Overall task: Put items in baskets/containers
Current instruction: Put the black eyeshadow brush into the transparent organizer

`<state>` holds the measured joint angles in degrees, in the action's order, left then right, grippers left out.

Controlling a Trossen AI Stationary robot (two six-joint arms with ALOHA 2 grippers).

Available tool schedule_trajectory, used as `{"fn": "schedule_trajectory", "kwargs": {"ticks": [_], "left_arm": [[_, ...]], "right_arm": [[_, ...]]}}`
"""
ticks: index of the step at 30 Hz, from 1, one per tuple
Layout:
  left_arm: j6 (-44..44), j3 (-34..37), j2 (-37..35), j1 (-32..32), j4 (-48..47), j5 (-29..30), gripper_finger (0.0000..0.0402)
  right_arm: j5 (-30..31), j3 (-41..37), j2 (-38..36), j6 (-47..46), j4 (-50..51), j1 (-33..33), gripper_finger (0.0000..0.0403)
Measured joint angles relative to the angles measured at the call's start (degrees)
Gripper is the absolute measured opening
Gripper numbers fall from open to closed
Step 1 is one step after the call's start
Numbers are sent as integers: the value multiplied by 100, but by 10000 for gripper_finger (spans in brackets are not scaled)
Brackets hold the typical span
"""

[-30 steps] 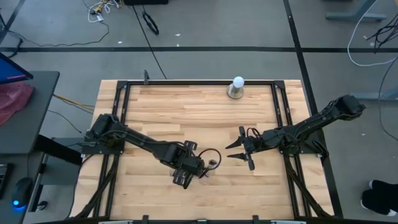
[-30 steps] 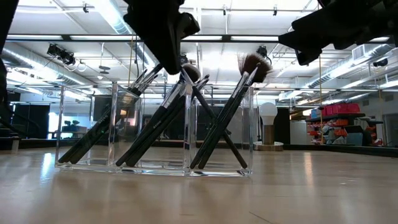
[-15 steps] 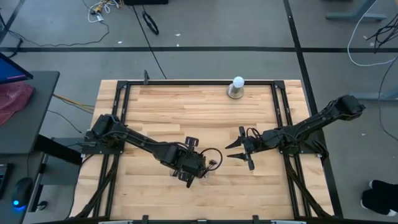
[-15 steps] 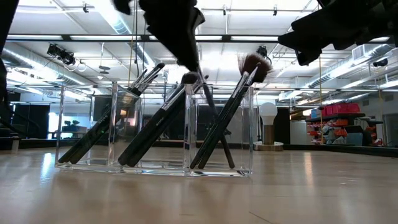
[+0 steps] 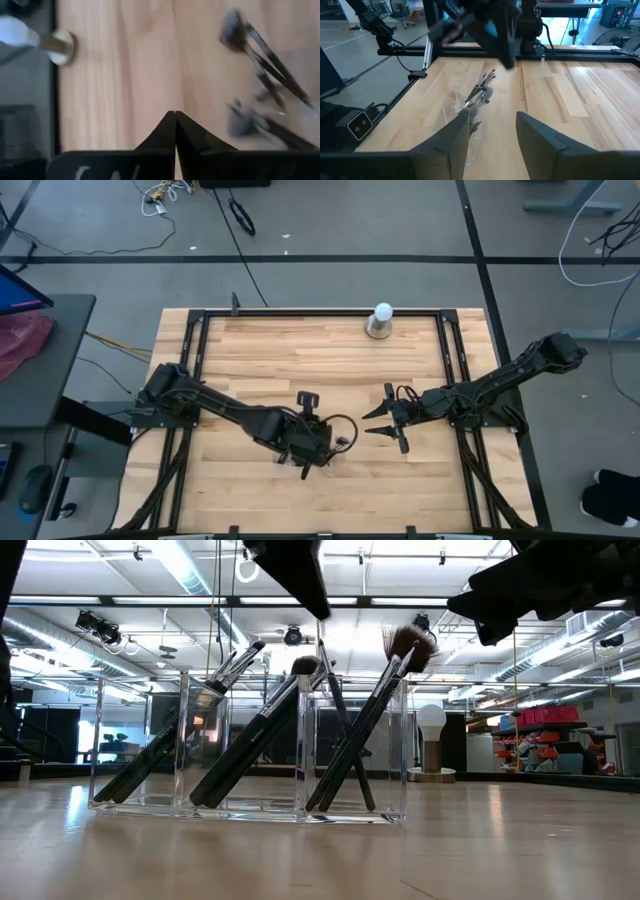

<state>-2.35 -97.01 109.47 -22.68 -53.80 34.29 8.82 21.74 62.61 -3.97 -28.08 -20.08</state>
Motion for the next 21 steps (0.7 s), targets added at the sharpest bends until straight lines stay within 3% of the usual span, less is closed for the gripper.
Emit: {"fn": "schedule_trajectory", "kwargs": {"ticks": [5,7,21], "left_arm": [[-484,-164,16,141,-467,-1390,3],[-527,-162,100,187,-444,-1682,3],[-102,-156,526,227,316,-1701,7]], "right_arm": [[0,0,0,2,-2,-1,167],[0,0,0,0,-3,-1,167],[0,0,0,15,-6,-2,167]]}}
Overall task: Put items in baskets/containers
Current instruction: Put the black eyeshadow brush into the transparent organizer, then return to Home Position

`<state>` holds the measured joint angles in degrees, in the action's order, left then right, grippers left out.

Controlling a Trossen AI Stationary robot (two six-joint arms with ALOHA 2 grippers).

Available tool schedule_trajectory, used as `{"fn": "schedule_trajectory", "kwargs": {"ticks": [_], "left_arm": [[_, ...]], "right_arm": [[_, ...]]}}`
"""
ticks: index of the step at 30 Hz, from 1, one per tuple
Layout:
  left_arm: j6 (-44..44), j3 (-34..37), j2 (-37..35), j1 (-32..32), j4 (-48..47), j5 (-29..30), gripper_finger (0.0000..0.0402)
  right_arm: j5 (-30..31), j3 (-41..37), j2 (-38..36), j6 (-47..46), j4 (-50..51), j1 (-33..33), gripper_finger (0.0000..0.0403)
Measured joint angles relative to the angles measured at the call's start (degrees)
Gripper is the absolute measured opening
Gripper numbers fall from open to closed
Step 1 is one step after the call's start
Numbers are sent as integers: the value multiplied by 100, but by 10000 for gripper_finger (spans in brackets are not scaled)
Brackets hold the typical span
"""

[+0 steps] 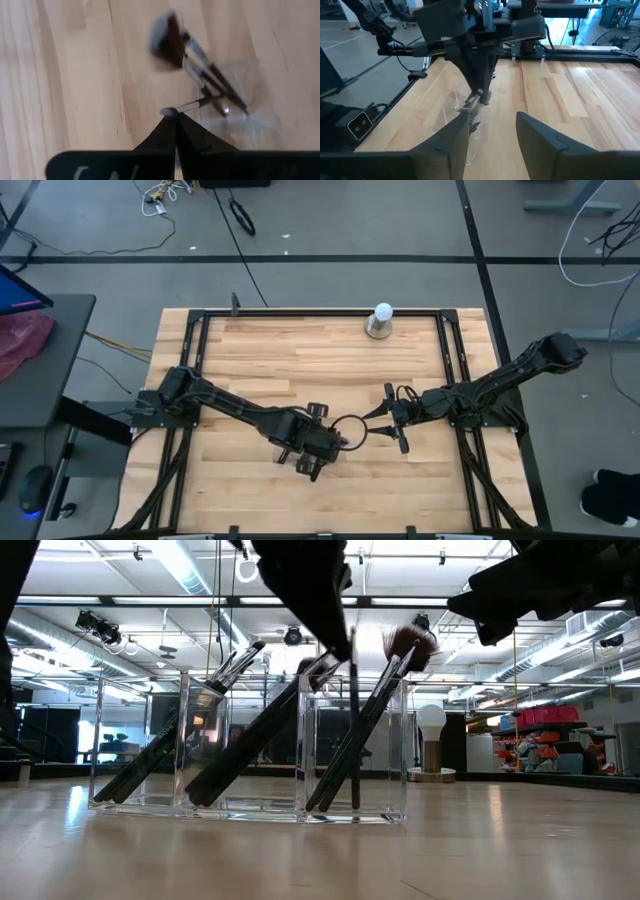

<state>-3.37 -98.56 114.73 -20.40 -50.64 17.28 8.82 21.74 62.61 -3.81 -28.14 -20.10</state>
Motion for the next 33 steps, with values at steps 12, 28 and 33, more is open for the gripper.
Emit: {"fn": "schedule_trajectory", "kwargs": {"ticks": [12,28,33], "left_arm": [[591,0,3,11,1204,377,9],[-47,1604,-1978,50,1237,1402,5],[-477,3521,-3616,195,2676,1562,7]], "right_arm": [[0,0,0,15,65,1,167],[224,-7,614,33,-604,30,167],[576,-7,738,-144,-1233,184,165]]}}
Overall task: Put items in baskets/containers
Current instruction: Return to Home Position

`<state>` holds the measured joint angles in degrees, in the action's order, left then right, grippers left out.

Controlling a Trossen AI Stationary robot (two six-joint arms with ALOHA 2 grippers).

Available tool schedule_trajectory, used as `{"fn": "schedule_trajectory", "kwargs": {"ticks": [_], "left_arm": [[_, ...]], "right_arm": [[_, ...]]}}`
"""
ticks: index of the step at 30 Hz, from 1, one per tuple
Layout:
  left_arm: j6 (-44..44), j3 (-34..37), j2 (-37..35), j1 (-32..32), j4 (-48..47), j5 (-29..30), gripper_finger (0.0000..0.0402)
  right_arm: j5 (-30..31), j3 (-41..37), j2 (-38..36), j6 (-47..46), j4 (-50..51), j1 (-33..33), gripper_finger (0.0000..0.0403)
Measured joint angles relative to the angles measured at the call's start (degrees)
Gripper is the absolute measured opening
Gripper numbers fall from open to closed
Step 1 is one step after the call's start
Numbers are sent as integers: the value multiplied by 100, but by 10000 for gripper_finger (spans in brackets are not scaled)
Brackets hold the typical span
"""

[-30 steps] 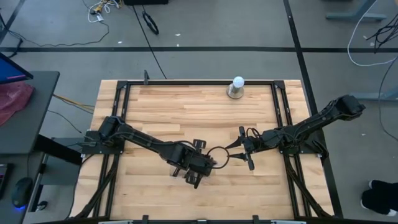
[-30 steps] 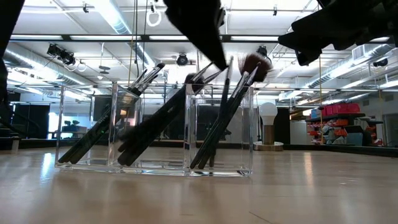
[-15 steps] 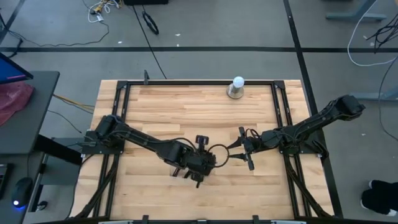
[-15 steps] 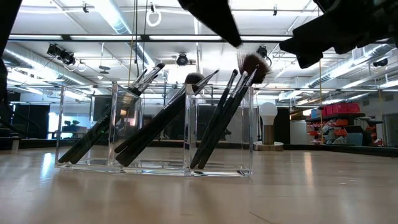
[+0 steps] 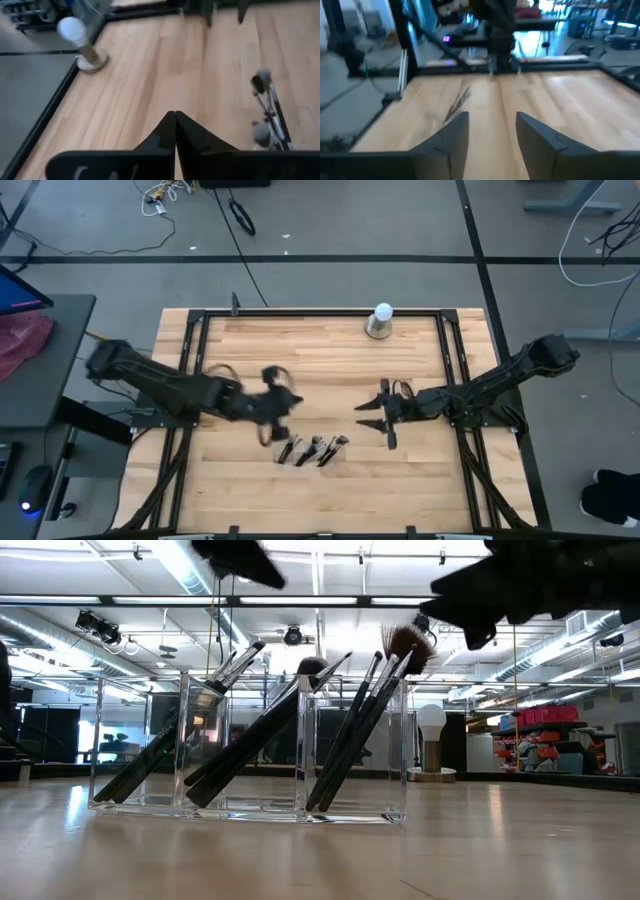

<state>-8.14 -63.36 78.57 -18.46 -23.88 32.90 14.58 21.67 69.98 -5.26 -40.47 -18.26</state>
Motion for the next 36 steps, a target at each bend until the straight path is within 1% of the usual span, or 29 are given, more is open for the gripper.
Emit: {"fn": "schedule_trajectory", "kwargs": {"ticks": [2,4,6,9,11,15,17,19,22,24,28,36], "left_arm": [[-141,686,-651,57,405,1,11],[-181,1267,-1190,109,906,5,13],[-174,1777,-1689,107,1136,15,14],[-172,2323,-2267,105,1590,11,15],[-174,2573,-2502,105,1772,10,15],[-169,2887,-2773,105,1948,72,15],[-166,3019,-2849,122,1930,160,16],[-167,3074,-2849,183,2020,170,16],[-172,3174,-2893,360,2037,95,15],[-135,3268,-2912,516,2131,52,12],[-109,3497,-2922,810,2489,-13,7],[-39,3997,-2920,1274,3233,-730,11]], "right_arm": [[-7,0,-245,-56,46,93,158],[-47,0,-676,-37,408,184,142],[-163,7,-1227,-28,1029,315,120],[-477,11,-2145,-32,1902,557,81],[-664,3,-2768,-34,2579,691,55],[-787,8,-3707,-33,3417,888,10],[-799,5,-4050,0,3736,940,5],[-800,5,-4400,11,4147,997,11],[-825,-63,-4748,9,4121,1038,16],[-921,-271,-4916,75,3865,1038,14],[-931,-808,-5223,122,3352,1039,4],[-919,-1531,-5782,63,2782,1323,7]]}}
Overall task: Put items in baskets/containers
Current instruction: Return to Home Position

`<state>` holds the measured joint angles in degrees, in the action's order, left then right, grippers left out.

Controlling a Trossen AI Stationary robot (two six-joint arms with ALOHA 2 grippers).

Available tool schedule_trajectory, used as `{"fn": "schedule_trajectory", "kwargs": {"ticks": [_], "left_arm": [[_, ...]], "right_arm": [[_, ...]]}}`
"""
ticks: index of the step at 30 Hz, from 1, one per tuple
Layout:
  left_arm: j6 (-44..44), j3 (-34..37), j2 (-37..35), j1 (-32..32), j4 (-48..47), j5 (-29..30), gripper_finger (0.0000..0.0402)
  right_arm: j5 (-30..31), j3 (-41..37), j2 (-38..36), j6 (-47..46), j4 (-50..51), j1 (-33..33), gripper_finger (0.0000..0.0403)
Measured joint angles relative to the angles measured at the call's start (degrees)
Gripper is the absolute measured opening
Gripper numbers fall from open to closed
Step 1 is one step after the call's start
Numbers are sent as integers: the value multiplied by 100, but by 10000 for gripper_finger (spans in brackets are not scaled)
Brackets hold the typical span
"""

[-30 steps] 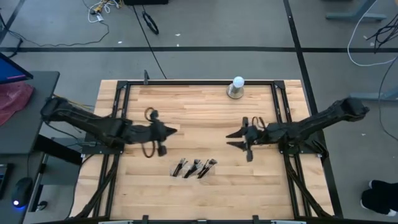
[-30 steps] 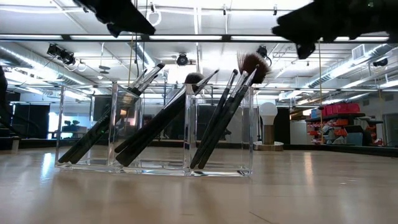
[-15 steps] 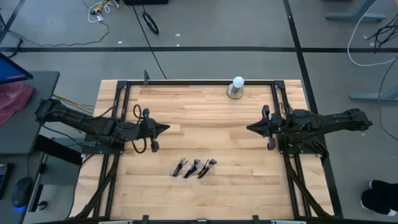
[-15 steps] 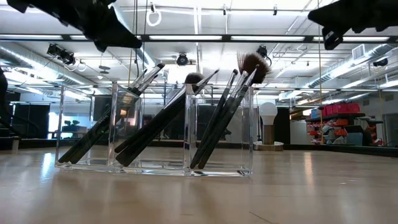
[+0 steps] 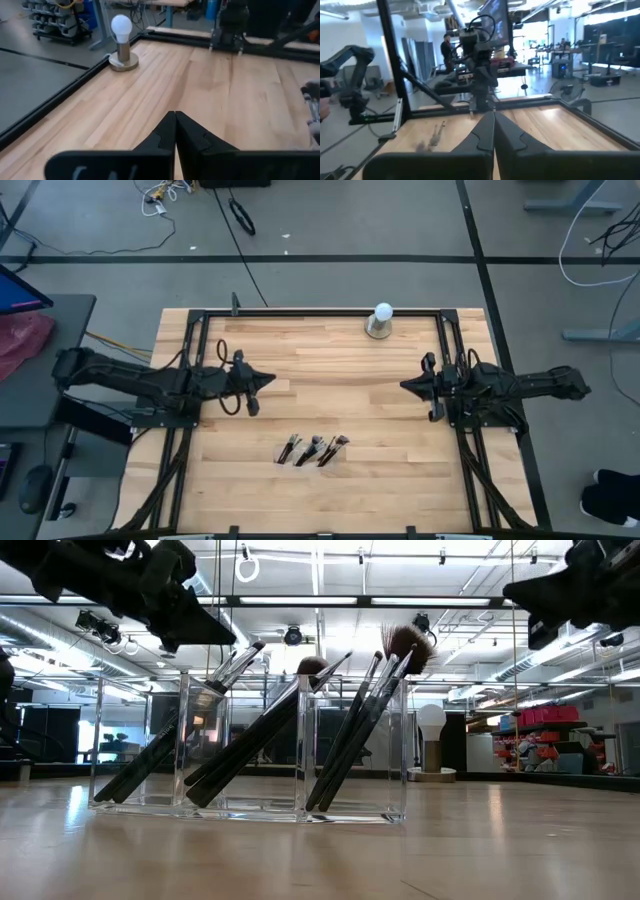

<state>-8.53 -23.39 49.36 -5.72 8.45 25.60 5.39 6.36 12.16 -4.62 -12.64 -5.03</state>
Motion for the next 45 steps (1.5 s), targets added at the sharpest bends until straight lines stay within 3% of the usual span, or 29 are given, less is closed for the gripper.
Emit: {"fn": "schedule_trajectory", "kwargs": {"ticks": [10,22,25,36,45], "left_arm": [[248,309,-505,427,194,-381,11],[400,1081,-2609,632,-38,-542,11],[400,1247,-3135,631,-289,-559,11],[474,1570,-4853,632,-1482,-823,4],[622,1893,-4927,630,-1175,-1210,5]], "right_arm": [[-50,-495,-563,-111,7,543,2],[-343,-541,-676,-67,821,572,2],[-354,-541,-659,-137,1223,572,2],[-340,-541,-625,-70,1162,569,18],[-330,-541,-625,-70,1143,569,20]]}}
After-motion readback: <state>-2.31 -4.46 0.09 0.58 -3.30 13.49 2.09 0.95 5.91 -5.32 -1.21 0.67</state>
